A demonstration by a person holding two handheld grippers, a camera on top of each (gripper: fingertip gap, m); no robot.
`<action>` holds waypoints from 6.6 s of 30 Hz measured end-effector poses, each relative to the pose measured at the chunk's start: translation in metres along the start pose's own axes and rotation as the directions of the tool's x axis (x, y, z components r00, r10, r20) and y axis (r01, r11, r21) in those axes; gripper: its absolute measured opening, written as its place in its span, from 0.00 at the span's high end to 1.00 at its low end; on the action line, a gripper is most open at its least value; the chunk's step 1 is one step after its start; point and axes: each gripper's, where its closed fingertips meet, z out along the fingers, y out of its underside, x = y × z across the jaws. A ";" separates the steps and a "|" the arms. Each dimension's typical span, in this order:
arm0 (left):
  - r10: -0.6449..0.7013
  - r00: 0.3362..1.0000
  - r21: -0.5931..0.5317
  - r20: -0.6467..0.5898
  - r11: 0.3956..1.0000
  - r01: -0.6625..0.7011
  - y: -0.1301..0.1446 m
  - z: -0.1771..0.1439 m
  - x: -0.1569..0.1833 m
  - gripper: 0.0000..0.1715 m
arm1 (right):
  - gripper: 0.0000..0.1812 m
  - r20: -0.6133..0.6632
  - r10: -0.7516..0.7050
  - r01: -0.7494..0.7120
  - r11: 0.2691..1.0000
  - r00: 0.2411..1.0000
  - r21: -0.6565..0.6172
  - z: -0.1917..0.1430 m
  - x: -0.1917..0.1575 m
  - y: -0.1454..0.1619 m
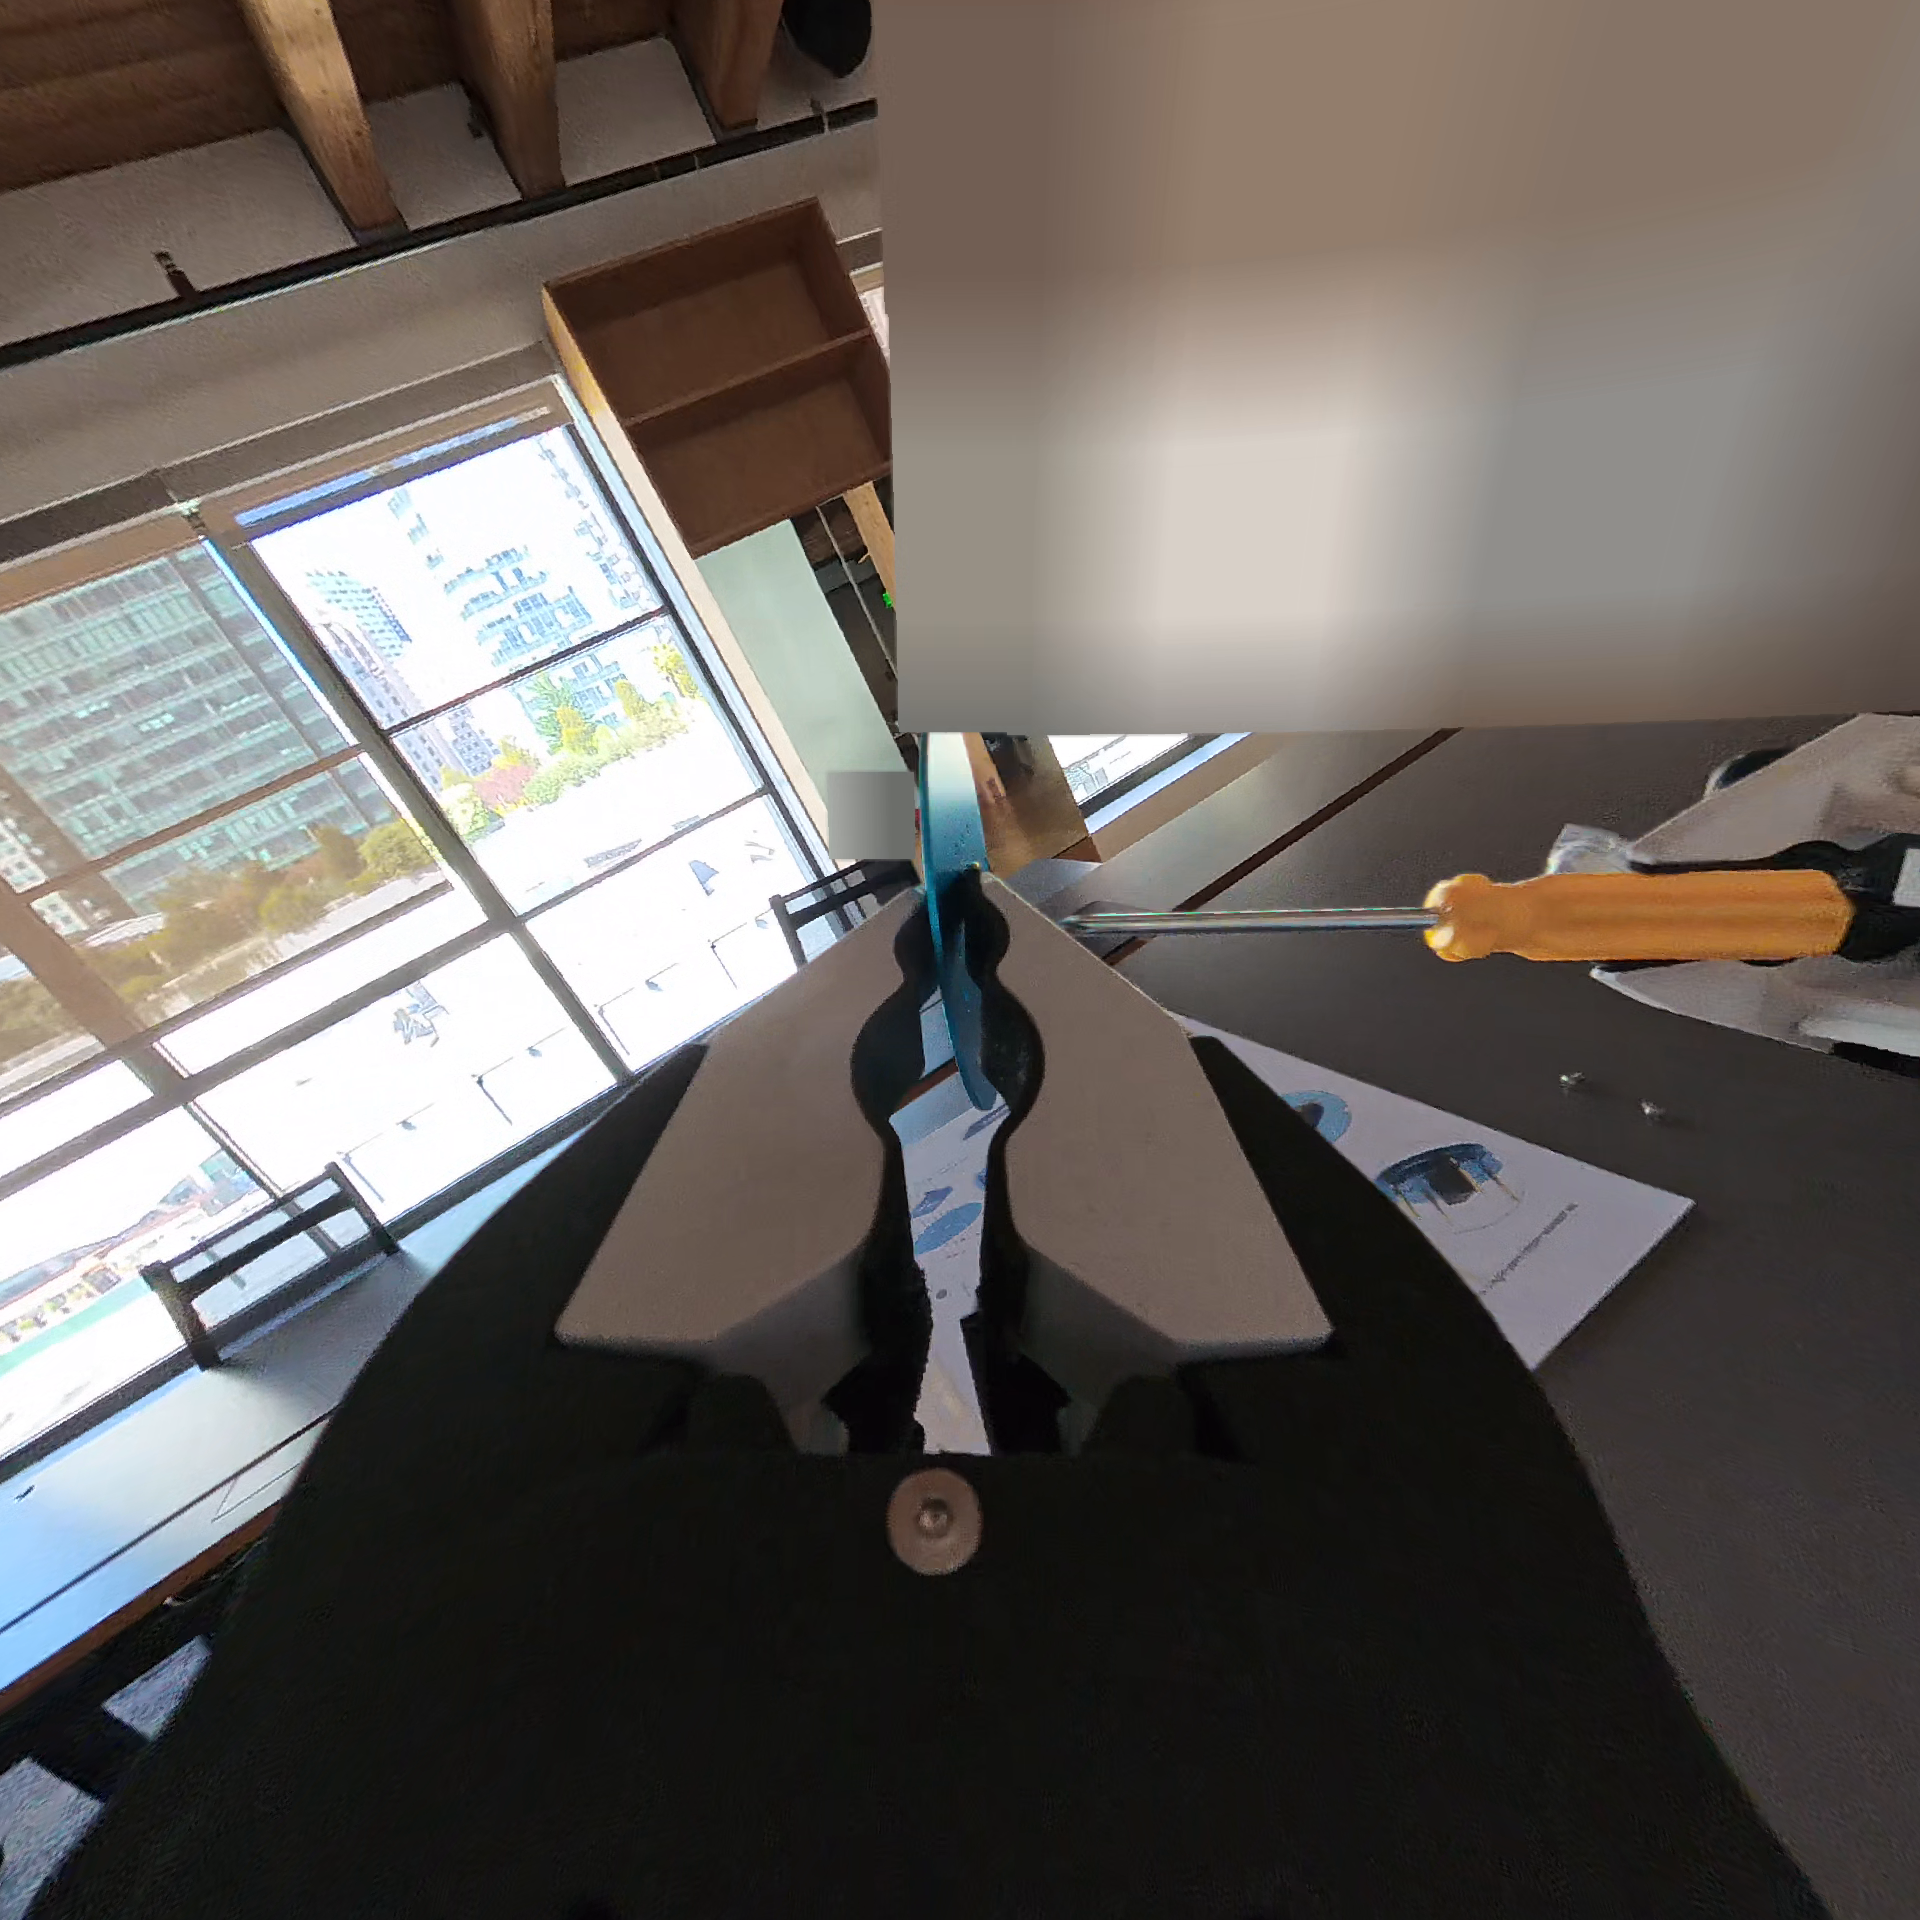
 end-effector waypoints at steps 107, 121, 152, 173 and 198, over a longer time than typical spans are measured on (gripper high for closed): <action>-0.152 0.988 -0.177 0.000 0.973 0.150 0.042 0.026 0.013 0.99 | 0.91 -0.384 -0.608 0.621 0.777 0.695 -0.108 0.005 0.017 -0.012; -0.049 0.998 -0.143 0.033 0.988 0.053 0.032 0.027 0.008 0.99 | 0.92 -0.239 -0.365 0.375 0.927 0.900 -0.007 -0.004 0.005 -0.008; -0.416 0.899 -0.460 -0.138 0.831 0.314 0.084 0.012 0.024 0.99 | 0.92 0.223 -0.399 0.132 -0.691 -0.889 -0.711 -0.001 0.024 -0.011; -0.405 0.900 -0.479 -0.160 0.830 0.288 0.090 0.012 0.029 0.99 | 0.92 0.259 -0.369 0.086 -0.702 -0.893 -0.707 0.002 0.032 -0.006; -0.300 0.936 -0.516 -0.182 0.840 0.169 0.099 0.011 0.035 0.99 | 0.92 0.381 -0.184 -0.127 -0.741 -0.906 -0.659 -0.002 0.036 -0.005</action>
